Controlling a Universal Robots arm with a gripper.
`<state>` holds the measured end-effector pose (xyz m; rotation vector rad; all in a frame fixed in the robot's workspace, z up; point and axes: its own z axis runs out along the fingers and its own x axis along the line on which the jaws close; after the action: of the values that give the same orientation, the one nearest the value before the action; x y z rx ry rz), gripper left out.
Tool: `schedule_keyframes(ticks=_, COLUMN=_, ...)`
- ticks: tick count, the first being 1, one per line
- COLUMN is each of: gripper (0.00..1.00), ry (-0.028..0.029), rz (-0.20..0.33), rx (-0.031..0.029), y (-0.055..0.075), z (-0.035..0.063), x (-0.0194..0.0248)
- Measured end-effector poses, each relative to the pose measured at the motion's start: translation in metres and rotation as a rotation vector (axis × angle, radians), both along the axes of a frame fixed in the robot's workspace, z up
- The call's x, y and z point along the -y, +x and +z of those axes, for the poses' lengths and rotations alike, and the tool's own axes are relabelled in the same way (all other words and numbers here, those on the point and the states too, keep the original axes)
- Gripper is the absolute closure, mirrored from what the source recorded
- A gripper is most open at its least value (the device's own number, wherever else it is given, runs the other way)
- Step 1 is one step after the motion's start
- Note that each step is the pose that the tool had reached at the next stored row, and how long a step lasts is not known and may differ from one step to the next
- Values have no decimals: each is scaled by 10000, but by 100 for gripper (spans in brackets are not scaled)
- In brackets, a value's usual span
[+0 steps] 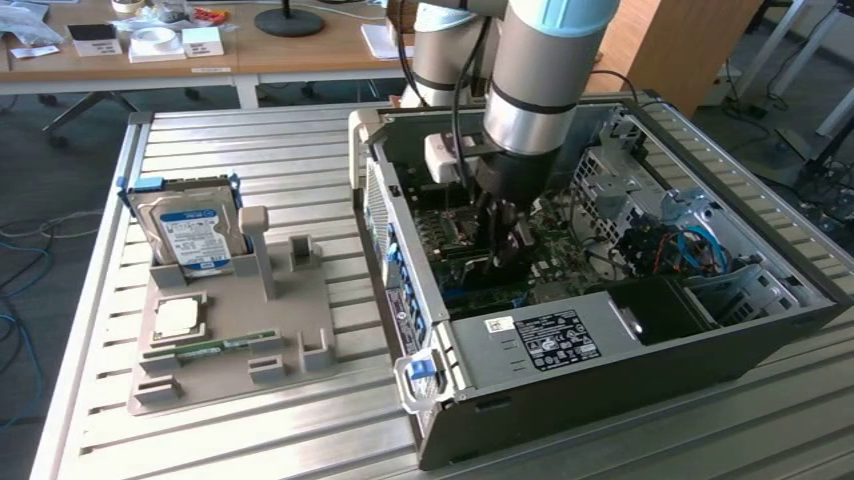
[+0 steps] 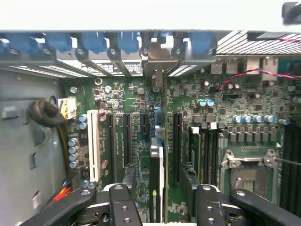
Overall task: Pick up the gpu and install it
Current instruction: 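Insert the gpu into the slot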
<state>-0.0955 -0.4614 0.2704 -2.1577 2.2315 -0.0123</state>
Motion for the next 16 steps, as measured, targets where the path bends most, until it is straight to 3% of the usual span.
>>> schedule_keyframes(ticks=16, gripper=48, ry=-1, rz=0, rx=0, y=0, z=421, x=0)
